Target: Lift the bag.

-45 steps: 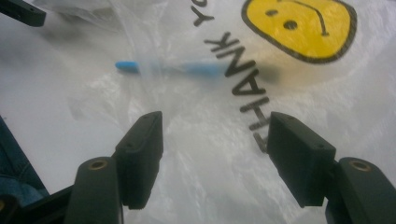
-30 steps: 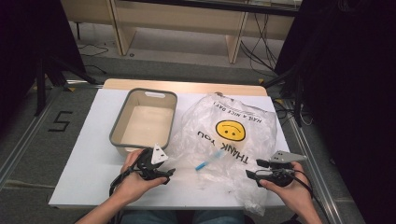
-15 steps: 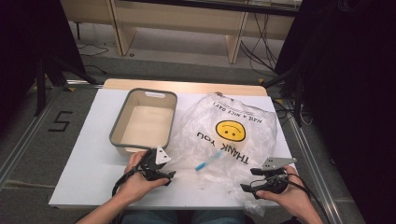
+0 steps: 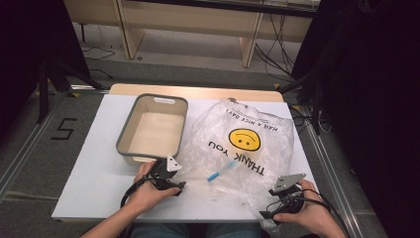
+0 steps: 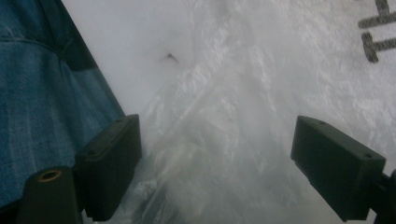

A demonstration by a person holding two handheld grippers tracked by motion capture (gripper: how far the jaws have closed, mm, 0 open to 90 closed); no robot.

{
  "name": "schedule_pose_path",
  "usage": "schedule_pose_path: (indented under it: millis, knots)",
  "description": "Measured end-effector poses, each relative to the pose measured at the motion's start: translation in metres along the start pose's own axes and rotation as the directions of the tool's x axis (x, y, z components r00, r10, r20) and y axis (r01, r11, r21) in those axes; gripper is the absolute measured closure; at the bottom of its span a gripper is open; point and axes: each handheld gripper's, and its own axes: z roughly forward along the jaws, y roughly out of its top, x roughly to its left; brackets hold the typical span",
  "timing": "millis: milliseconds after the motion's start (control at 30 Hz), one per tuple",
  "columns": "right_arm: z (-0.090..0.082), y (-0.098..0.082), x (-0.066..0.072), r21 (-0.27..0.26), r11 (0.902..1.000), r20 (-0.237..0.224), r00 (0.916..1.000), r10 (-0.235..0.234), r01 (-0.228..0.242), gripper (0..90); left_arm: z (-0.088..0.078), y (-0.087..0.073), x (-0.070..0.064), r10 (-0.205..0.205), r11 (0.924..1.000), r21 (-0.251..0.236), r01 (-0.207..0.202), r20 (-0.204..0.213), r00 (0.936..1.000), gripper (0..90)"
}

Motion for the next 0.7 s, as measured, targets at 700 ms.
schedule_pose_path:
  millis: [700]
  knots:
    - [0.0079, -0.0079, -0.0004, 0.119, 0.9923, 0.068, 0.9967, -0.044, 0.035, 23.2, 0.0018, 0.0041, 0.0034, -0.105, 0.9939, 0.036, 0.104, 0.027, 0.9941, 42.6]
